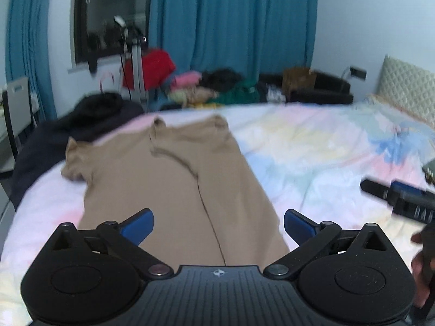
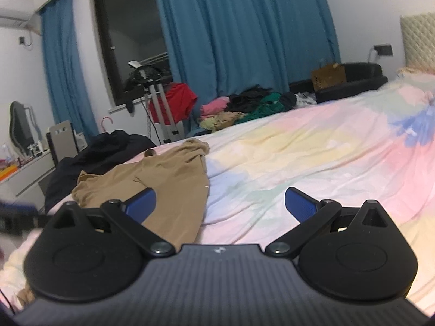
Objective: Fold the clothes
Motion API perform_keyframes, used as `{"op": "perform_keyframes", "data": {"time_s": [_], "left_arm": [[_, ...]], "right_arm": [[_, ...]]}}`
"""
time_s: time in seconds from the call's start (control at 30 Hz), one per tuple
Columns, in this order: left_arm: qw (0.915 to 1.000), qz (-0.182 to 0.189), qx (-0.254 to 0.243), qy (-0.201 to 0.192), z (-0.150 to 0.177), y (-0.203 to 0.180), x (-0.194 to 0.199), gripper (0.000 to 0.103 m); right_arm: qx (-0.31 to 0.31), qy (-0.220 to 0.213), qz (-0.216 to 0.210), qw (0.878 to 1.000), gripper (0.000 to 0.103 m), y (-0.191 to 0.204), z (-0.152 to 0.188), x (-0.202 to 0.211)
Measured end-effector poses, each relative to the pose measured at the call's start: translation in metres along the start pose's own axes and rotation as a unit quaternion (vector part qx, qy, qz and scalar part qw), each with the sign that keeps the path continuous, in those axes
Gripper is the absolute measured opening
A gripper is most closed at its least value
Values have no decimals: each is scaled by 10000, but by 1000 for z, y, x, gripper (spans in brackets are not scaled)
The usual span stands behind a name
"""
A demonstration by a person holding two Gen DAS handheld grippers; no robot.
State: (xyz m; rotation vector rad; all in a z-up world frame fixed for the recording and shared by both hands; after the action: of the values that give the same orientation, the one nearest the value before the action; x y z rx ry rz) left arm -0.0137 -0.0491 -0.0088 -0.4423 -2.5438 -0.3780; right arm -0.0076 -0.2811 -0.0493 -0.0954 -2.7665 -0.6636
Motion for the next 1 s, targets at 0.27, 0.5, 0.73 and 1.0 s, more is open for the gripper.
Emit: {"op": "perform_keyframes", "data": {"time_s": [0.27, 0.5, 0.73, 1.0], "left_arm": [[9989, -211, 105, -394, -13, 5, 6, 103], [9960, -426, 541, -566, -26, 54, 6, 103], [9893, -737, 1116, -576, 6, 125, 17, 103], [9804, -895, 1605, -717, 54, 178, 8, 103]], "right_arm": [[200, -52, -234, 9995, 103, 15, 4, 3], [364, 425, -461, 9974, 103, 49, 9, -23], [1129, 927, -1073, 9834, 103, 138, 11, -98], [1351, 1594, -1724, 9626, 102, 257, 56, -230]]}}
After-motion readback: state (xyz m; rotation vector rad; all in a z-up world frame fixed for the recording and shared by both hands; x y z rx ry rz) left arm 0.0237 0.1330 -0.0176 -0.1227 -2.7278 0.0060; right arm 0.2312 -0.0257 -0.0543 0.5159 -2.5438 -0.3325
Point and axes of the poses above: each gripper's, at about its wrist camera, not at the fingertips, and x roughly against the way its jaws point, y to its left, z to its underside, the point moved 4 cm from there along -x, roughly the way its jaws point, and after that the axes turned 12 degrees about -x, right-handed, at the moved point
